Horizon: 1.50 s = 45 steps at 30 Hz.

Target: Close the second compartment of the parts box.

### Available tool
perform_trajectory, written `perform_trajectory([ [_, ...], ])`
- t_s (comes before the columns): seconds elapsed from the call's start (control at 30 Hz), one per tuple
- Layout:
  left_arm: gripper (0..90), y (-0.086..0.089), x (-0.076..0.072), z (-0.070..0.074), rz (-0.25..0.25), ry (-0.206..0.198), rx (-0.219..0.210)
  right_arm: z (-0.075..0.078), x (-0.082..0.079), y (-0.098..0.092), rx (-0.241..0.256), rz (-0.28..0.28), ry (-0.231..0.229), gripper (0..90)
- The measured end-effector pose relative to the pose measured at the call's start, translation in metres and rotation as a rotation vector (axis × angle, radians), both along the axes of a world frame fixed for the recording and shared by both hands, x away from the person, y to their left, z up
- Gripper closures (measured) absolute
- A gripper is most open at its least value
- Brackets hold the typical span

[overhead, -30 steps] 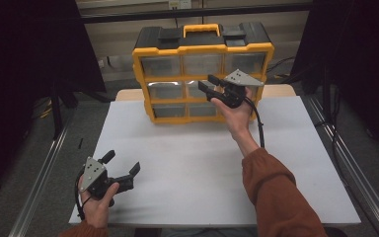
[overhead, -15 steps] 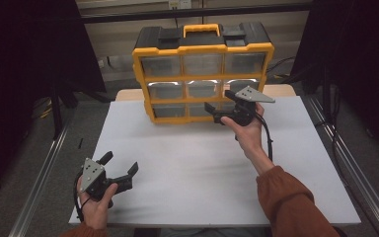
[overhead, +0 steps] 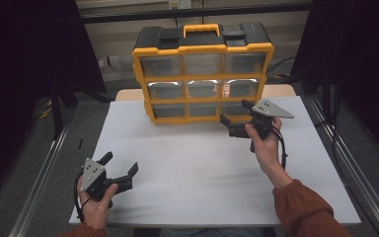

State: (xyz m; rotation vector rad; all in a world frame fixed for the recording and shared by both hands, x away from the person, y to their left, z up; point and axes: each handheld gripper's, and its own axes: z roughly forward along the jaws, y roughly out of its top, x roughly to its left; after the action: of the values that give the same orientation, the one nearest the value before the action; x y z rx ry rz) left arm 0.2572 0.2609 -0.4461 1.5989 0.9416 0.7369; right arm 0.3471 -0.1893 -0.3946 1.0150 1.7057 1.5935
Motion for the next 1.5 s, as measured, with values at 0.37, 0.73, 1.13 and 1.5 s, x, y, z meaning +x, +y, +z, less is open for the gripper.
perform_trajectory([
  [0.37, 3.0, 0.000, 0.000, -0.002, -0.015, 0.004, -0.012, -0.007, -0.029, -0.021, 0.032, 0.013, 0.011, 2.4],
  [0.73, 3.0, 0.001, -0.002, 0.000, 0.003, -0.019, -0.014, -0.019, -0.061, -0.044, 0.013, -0.023, 0.018, 2.0],
  [1.13, 3.0, 0.002, -0.003, 0.000, 0.004, -0.023, -0.020, -0.027, -0.099, -0.074, 0.013, -0.091, 0.020, 2.3],
  [1.5, 2.8, 0.004, -0.004, 0.000, 0.011, -0.016, -0.015, -0.045, -0.122, -0.099, -0.004, -0.166, 0.070, 2.5],
])
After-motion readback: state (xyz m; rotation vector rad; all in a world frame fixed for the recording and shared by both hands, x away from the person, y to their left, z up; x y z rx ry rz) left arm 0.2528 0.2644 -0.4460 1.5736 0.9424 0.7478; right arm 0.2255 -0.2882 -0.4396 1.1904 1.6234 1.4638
